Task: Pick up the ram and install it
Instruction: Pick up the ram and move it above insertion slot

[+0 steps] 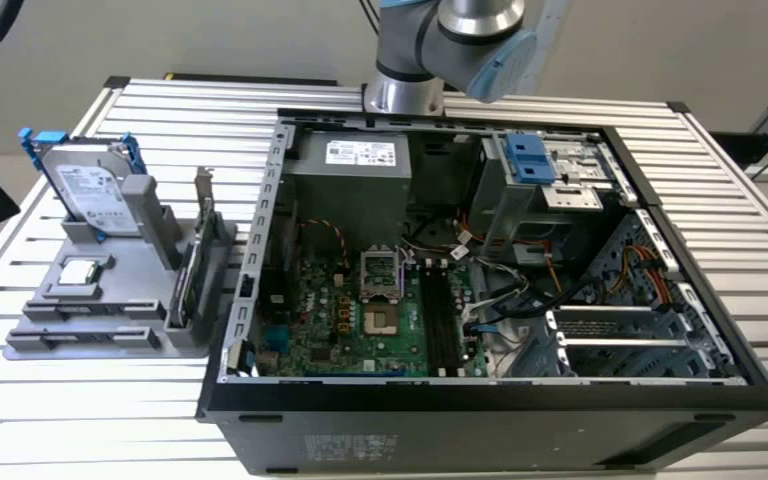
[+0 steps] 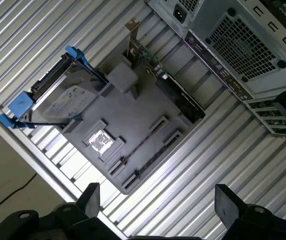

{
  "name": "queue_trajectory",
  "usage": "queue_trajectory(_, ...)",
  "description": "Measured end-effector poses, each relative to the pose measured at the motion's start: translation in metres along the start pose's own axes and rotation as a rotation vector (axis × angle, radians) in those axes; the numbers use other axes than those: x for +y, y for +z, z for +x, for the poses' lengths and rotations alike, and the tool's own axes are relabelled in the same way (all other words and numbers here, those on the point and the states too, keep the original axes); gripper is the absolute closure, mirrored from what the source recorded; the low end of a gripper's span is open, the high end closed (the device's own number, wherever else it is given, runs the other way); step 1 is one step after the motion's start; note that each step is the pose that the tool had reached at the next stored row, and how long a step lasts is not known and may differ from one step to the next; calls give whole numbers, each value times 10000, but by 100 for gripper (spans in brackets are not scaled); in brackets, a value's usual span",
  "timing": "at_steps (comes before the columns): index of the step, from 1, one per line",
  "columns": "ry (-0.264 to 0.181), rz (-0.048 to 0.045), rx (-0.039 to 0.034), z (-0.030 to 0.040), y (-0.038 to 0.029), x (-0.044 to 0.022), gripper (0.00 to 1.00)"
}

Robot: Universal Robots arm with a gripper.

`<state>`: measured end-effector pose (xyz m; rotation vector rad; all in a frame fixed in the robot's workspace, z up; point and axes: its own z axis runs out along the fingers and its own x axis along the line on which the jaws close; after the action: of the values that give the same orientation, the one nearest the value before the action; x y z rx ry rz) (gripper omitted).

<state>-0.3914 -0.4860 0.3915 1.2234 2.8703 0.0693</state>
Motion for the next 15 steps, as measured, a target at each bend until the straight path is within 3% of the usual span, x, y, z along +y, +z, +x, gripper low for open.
queue_trajectory(15,840,-8,-30,14,0,-13,0)
